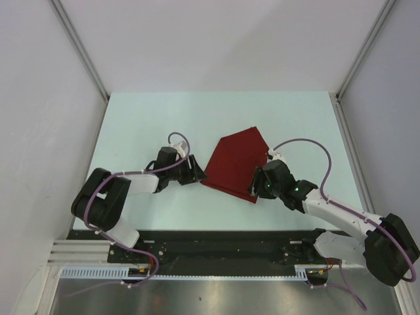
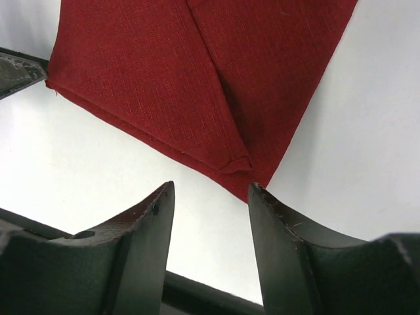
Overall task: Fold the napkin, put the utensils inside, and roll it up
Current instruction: Fold the napkin, then roll the napkin with the utensil
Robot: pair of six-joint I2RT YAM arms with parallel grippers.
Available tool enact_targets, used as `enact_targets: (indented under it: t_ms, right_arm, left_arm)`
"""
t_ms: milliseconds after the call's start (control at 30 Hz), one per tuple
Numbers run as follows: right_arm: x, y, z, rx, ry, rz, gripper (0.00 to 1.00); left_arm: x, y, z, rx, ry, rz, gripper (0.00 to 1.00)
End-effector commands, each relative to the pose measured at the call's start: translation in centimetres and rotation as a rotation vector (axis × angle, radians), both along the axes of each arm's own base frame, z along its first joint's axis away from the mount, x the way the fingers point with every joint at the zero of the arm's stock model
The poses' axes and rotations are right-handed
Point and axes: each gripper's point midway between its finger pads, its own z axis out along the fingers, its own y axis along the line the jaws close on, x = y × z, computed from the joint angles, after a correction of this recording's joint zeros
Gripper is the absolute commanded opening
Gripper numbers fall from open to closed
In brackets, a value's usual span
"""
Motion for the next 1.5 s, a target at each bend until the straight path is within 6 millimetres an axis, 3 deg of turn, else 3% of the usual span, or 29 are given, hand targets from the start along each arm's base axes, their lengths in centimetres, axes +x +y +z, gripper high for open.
enact_targets:
  t_ms: [0,133,167,233,333,400,433,600,733,1000,1267,1467]
  right_arm:
    - [1.3,1.2,2.9,-0.018,-0.131,0.104,0.55]
    - [1.7,2.9,4.0,-0.086,-0.221,0.243,0.58]
    - [1.7,3.4,4.2,-0.113,-0.249,0.278,0.59]
    - [2.2,4.2,4.5,-0.178,-0.304,0.349,0.6]
    - [2.9,6.1,5.4,-0.253,-0.419,0.434,0.61]
    - [2.9,7.4,4.5,-0.331,-0.459,0.483,0.62]
    - [3.2,8.3,4.8,-0.36,-0.507,0.515,0.62]
    - [2.9,11.7,1.9,-0.543,-0.583,0.609,0.64]
    - [2.9,13.3,0.5,-0.61,-0.62,0.636,0.63]
    - [3.2,12.1,-1.0,-0.749,-0.652,0.574,0.63]
    - [1.8,12.0,-4.2,-0.834,-0.621,0.65,0.61]
    - [2.9,10.2,-6.3,-0.96,-0.562,0.56,0.55]
  left_arm:
    - [-0.9,-1.4,-0.2,-0.07,0.03,-0.036,0.58]
    - [-1.2,-2.2,-0.3,-0.101,0.041,-0.062,0.42]
    - [-1.2,-2.3,-0.3,-0.102,0.047,-0.066,0.31]
    - [-1.4,-2.4,-0.3,-0.108,0.057,-0.071,0.25]
    - [-1.3,-2.5,0.2,-0.112,0.056,-0.075,0.07]
    - [-1.1,-2.7,0.7,-0.116,0.056,-0.079,0.01]
    - [-1.0,-2.8,0.9,-0.12,0.057,-0.08,0.0]
    - [-0.4,-3.3,2.0,-0.142,0.06,-0.083,0.0]
    - [-0.2,-3.4,2.3,-0.148,0.062,-0.087,0.0]
    - [0.2,-3.2,2.7,-0.153,0.064,-0.087,0.0]
    - [0.3,-3.1,2.9,-0.159,0.061,-0.084,0.0]
    - [0.2,-3.1,3.0,-0.159,0.061,-0.085,0.0]
